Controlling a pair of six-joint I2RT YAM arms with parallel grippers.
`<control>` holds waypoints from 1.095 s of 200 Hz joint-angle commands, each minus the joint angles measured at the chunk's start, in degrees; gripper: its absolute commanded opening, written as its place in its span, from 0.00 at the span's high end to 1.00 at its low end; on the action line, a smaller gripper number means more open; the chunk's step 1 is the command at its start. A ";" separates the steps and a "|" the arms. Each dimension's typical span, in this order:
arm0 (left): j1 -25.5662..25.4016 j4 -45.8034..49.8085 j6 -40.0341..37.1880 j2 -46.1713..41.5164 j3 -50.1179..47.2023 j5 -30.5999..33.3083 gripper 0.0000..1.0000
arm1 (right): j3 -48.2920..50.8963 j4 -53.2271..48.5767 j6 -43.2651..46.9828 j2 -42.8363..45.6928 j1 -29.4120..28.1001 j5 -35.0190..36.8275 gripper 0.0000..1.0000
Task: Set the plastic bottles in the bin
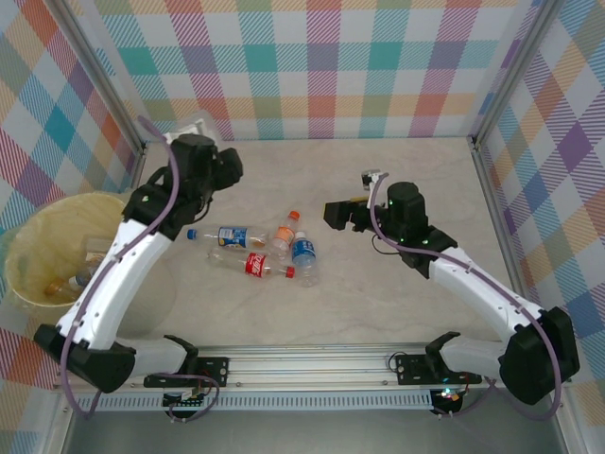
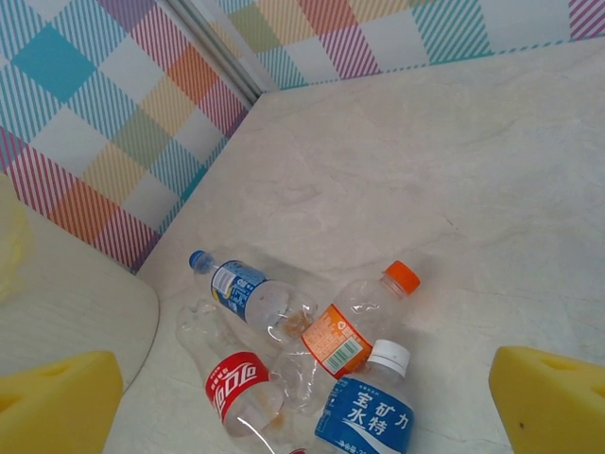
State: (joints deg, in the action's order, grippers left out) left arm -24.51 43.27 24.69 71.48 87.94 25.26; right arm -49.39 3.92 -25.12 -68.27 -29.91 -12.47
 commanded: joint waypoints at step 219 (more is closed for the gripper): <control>33.33 13.76 9.47 -26.56 -16.58 14.46 0.30 | -9.27 -1.26 -0.70 -7.92 0.30 -4.88 0.00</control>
State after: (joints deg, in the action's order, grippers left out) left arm 6.96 54.37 30.92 46.13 71.99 36.77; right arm -56.12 2.46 -26.30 -74.98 -29.91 -15.29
